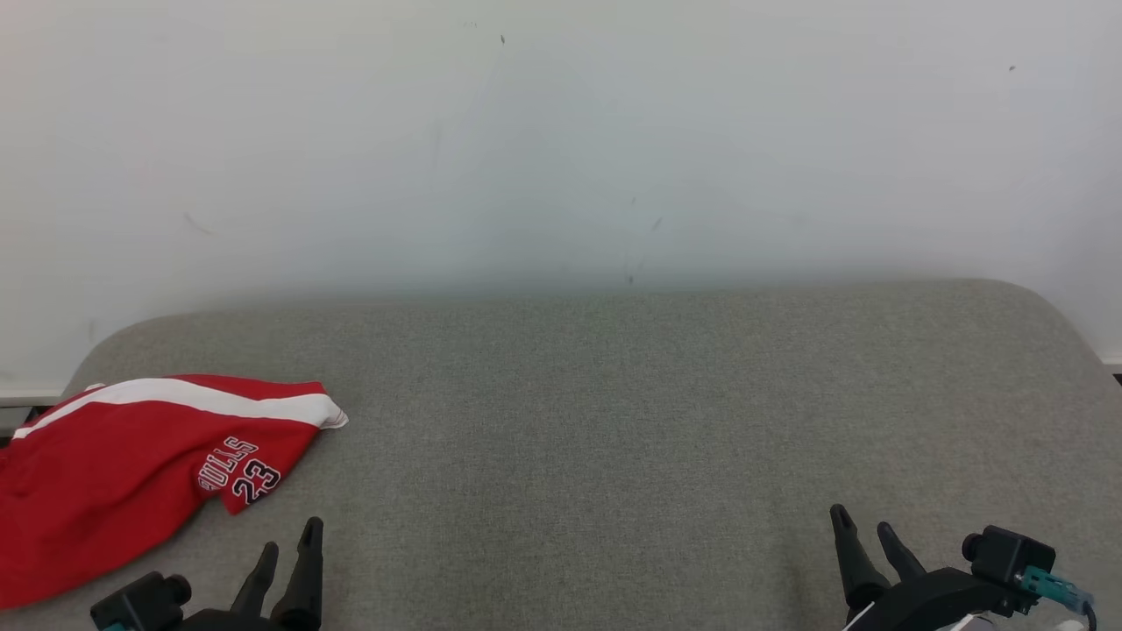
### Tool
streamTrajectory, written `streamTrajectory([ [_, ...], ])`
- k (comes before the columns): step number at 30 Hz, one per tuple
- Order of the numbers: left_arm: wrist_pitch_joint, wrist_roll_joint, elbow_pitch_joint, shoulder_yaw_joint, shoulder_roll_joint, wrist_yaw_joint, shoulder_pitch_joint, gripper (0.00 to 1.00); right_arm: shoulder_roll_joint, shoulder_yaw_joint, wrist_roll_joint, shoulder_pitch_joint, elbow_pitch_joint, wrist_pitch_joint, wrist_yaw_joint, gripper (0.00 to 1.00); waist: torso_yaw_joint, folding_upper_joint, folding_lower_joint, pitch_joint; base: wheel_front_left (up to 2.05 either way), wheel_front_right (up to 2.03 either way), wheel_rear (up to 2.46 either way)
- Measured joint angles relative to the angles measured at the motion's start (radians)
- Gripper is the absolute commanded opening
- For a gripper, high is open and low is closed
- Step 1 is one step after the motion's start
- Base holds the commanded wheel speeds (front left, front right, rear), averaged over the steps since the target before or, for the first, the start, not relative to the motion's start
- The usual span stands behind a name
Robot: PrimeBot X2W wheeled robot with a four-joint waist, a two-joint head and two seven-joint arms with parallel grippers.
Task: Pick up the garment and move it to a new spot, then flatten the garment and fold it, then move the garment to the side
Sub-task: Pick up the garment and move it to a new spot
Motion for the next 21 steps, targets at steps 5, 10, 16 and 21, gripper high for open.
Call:
streamTrajectory([
  [5, -0.005, 0.076, 0.000, -0.031, 0.020, 0.015, 0.000, 1.00, -0.005, 0.023, -0.110, -0.001, 0.000, -0.003, -0.009, 1.00, -0.004, 0.0000, 0.0000, -0.010, 0.00, 0.00, 0.00],
  [10, -0.013, 0.148, 0.001, -0.061, 0.035, 0.029, -0.004, 1.00, -0.007, 0.020, -0.196, -0.005, -0.003, -0.004, -0.024, 1.00, -0.003, 0.0000, 0.0000, -0.018, 0.00, 0.00, 0.00],
  [16, -0.023, 0.226, 0.001, -0.090, 0.046, 0.046, -0.005, 1.00, -0.002, 0.025, -0.290, -0.008, -0.011, -0.002, -0.040, 1.00, 0.001, 0.0000, 0.0002, -0.031, 0.00, 0.00, 0.00],
  [21, -0.031, 0.269, 0.000, -0.111, 0.054, 0.057, -0.005, 1.00, 0.006, 0.031, -0.357, -0.007, -0.033, 0.007, -0.055, 1.00, 0.002, 0.0000, 0.0001, -0.043, 0.00, 0.00, 0.00],
])
